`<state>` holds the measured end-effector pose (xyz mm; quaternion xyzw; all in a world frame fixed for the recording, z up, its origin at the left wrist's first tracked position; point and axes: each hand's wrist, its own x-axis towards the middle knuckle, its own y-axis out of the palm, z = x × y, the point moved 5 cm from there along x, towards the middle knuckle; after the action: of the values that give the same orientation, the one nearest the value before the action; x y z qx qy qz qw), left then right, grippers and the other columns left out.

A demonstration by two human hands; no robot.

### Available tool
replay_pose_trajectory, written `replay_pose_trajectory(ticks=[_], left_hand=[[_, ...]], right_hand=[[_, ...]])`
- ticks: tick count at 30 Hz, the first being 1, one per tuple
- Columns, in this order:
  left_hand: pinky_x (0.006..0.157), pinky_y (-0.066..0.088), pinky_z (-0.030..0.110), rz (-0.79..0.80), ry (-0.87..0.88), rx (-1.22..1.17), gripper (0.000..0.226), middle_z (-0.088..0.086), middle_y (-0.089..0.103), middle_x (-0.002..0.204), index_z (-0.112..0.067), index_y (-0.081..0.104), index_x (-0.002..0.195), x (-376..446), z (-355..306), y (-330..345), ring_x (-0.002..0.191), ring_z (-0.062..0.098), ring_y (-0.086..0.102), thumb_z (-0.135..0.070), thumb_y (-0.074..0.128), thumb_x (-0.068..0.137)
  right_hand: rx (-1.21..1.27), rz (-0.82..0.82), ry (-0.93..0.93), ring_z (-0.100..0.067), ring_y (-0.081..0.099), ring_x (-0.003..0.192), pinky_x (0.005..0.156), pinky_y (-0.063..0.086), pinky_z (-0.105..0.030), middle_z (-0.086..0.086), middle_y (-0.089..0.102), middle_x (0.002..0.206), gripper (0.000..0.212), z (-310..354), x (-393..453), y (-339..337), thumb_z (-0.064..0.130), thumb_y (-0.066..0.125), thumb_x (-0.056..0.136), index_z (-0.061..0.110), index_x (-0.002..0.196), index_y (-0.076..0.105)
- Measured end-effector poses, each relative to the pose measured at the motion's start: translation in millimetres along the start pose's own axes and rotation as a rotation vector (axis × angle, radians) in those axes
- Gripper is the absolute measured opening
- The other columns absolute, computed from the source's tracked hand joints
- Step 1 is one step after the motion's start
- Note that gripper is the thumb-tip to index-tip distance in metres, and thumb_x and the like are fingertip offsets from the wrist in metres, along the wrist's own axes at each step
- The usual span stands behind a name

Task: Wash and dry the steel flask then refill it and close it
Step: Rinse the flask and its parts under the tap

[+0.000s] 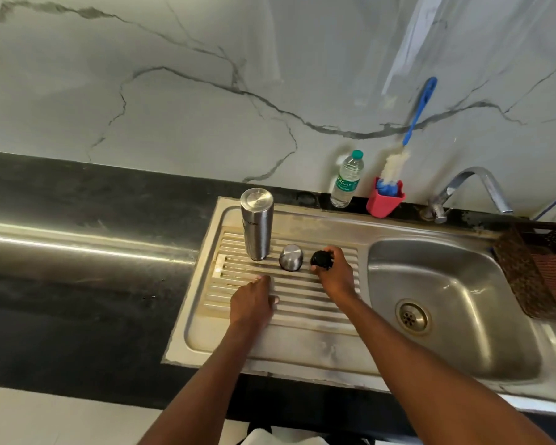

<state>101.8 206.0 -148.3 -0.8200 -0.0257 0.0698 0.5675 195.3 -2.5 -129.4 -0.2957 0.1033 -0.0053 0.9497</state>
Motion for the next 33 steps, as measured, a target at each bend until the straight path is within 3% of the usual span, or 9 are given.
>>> replay_pose_trajectory(ticks=[4,8,14,19,22,26,28,30,33], left_hand=[[0.083,0.056,0.04,-0.003,0.015,0.015,0.041,0.007,0.072,0.118,-0.02,0.054,0.131,-4,-1,-1,0.104,0.034,0.07,-0.042,0.061,0.098],[0.084,0.054,0.041,0.013,0.015,-0.015,0.037,0.007,0.071,0.122,-0.019,0.055,0.13,-8,-5,-8,0.105,0.033,0.069,-0.038,0.062,0.099],[0.08,0.056,0.034,-0.106,0.093,-0.179,0.025,-0.004,0.07,0.115,-0.025,0.064,0.123,-34,-34,-9,0.104,0.019,0.066,-0.029,0.06,0.098],[0.081,0.055,0.03,-0.17,0.271,-0.323,0.025,-0.009,0.063,0.114,-0.025,0.064,0.115,-38,-117,-4,0.101,0.011,0.06,-0.014,0.066,0.093],[0.085,0.053,0.031,-0.096,0.324,-0.368,0.023,-0.011,0.058,0.117,-0.026,0.061,0.113,-27,-180,8,0.104,0.014,0.061,-0.019,0.069,0.092],[0.064,0.042,0.028,0.038,0.185,-0.461,0.014,-0.011,0.058,0.093,-0.028,0.054,0.095,-11,-246,37,0.081,0.014,0.06,-0.022,0.066,0.093],[0.075,0.048,0.027,0.089,0.189,-0.516,0.021,-0.01,0.066,0.103,-0.028,0.059,0.107,-6,-276,50,0.094,0.015,0.066,-0.011,0.061,0.094],[0.102,0.048,0.027,0.163,0.233,-0.521,0.042,-0.009,0.062,0.131,-0.026,0.058,0.133,-3,-311,62,0.121,0.011,0.06,-0.008,0.061,0.096],[0.114,0.042,0.03,0.198,0.288,-0.514,0.044,-0.002,0.059,0.139,-0.018,0.06,0.137,8,-364,74,0.13,0.016,0.057,-0.005,0.065,0.095]], right_hand=[[-0.102,0.012,-0.033,-0.033,0.061,0.118,0.092,0.05,-0.039,-0.007,0.063,0.126,0.062,-3,-4,2,0.012,0.079,0.085,0.015,0.139,0.049],[-0.181,0.004,-0.053,-0.036,0.049,0.135,0.105,0.044,-0.041,-0.016,0.041,0.157,0.085,-1,-14,-7,0.013,0.079,0.085,0.011,0.157,0.034],[-0.162,-0.222,-0.187,-0.021,0.06,0.114,0.096,0.055,-0.039,0.001,0.052,0.129,0.039,1,-61,-65,0.017,0.077,0.09,0.02,0.126,0.064],[-0.228,-0.45,-0.251,-0.018,0.055,0.099,0.073,0.046,-0.029,-0.005,0.055,0.116,0.036,-7,-95,-129,0.009,0.072,0.089,0.013,0.121,0.056],[-0.315,-0.331,-0.116,-0.024,0.061,0.098,0.076,0.048,-0.034,-0.003,0.059,0.116,0.024,-38,-94,-155,0.016,0.07,0.091,0.018,0.114,0.064],[-0.338,-0.329,0.001,-0.028,0.065,0.093,0.082,0.053,-0.04,0.003,0.06,0.108,0.007,-83,-94,-195,0.032,0.072,0.092,0.027,0.093,0.067],[-0.349,-0.266,0.011,-0.026,0.063,0.105,0.087,0.054,-0.04,0.005,0.057,0.118,0.019,-96,-90,-214,0.027,0.071,0.091,0.03,0.11,0.066],[-0.299,-0.227,0.043,-0.023,0.058,0.118,0.095,0.053,-0.039,0.004,0.054,0.132,0.037,-108,-83,-242,0.023,0.068,0.094,0.029,0.13,0.061],[-0.24,-0.337,0.045,-0.019,0.058,0.12,0.096,0.053,-0.037,0.004,0.055,0.135,0.036,-118,-67,-293,0.023,0.066,0.096,0.025,0.131,0.061]])
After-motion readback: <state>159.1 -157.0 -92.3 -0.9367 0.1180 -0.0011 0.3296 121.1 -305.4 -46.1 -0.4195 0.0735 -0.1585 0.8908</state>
